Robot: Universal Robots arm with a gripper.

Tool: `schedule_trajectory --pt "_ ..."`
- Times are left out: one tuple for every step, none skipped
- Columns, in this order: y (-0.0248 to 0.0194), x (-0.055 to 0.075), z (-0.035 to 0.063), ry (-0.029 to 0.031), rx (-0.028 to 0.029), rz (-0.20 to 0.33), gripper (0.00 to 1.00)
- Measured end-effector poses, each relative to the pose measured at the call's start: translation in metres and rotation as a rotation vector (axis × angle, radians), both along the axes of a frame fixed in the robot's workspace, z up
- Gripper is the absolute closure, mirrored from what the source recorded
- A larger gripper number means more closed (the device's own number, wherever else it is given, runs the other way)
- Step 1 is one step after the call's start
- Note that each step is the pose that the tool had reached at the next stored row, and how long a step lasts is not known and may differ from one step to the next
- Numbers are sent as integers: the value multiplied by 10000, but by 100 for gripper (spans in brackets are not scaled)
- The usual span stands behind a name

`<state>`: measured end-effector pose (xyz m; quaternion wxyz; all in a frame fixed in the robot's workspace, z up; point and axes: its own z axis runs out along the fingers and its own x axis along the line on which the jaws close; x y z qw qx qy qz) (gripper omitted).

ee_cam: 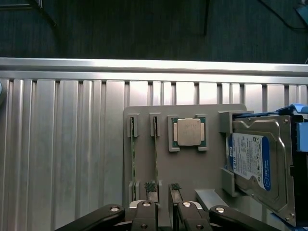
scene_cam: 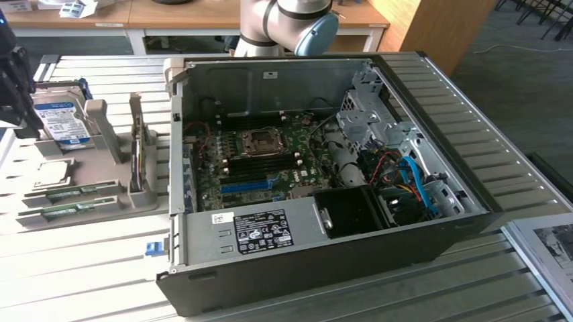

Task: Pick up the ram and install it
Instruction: 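Pick up the ram and move it above insertion slot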

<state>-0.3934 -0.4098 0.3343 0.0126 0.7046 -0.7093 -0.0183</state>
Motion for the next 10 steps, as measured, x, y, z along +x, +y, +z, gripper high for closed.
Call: schedule_trajectory --pt "0 0 -9 0 0 0 76" --pt "0 0 -18 0 0 0 76" --pt "0 0 -27 0 -1 0 76" --pt "0 0 -35 1 -1 0 76" --pt "0 0 -44 1 -1 0 76" --pt "0 0 -54 0 0 0 76" --pt "0 0 -63 1 0 0 76" --pt "0 0 -71 0 0 1 76" --pt "0 0 -80 0 0 0 76" --pt "0 0 -88 1 -1 0 76"
